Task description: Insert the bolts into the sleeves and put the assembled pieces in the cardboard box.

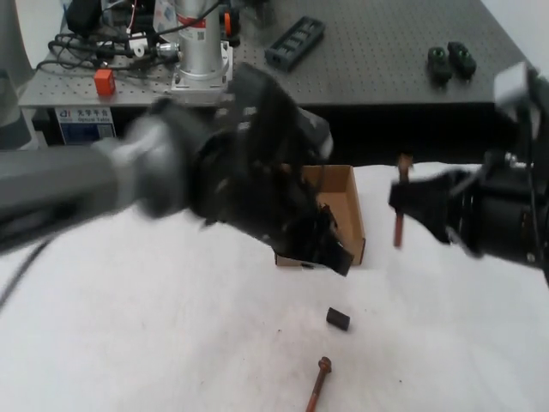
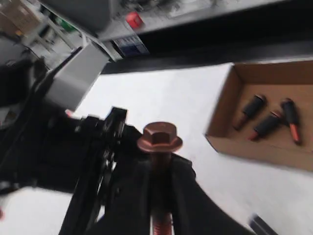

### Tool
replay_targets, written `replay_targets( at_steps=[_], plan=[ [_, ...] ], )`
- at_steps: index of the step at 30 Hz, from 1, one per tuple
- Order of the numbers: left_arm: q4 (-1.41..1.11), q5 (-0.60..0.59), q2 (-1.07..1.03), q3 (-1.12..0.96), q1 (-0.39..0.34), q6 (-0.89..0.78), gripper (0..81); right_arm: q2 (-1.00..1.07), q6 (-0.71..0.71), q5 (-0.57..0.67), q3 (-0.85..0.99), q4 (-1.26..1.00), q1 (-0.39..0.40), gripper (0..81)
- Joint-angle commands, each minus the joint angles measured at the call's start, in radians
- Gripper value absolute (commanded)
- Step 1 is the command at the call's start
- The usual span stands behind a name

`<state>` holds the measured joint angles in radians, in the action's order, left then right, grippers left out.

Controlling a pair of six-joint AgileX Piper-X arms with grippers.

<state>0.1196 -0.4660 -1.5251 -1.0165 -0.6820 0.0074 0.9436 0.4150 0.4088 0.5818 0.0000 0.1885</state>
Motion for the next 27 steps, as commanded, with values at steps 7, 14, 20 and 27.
replay_targets(
  at_steps=[7,14,20,27],
  plan=[
    [-0.537,-0.160,0.116,0.277,-0.004,-0.123,0.6,0.047,0.128,0.107,-0.006,-0.210,0.025,2.9],
    [-0.598,-0.194,0.118,0.282,-0.004,-0.157,0.6,0.046,0.122,0.127,-0.006,-0.187,0.024,2.9],
    [-0.616,-0.219,0.118,0.282,-0.004,-0.189,0.6,0.046,0.104,0.170,-0.006,-0.178,0.036,2.9],
    [-0.640,-0.219,0.118,0.282,-0.004,-0.192,0.6,0.046,0.063,0.175,-0.006,-0.090,0.047,2.9]
  ],
)
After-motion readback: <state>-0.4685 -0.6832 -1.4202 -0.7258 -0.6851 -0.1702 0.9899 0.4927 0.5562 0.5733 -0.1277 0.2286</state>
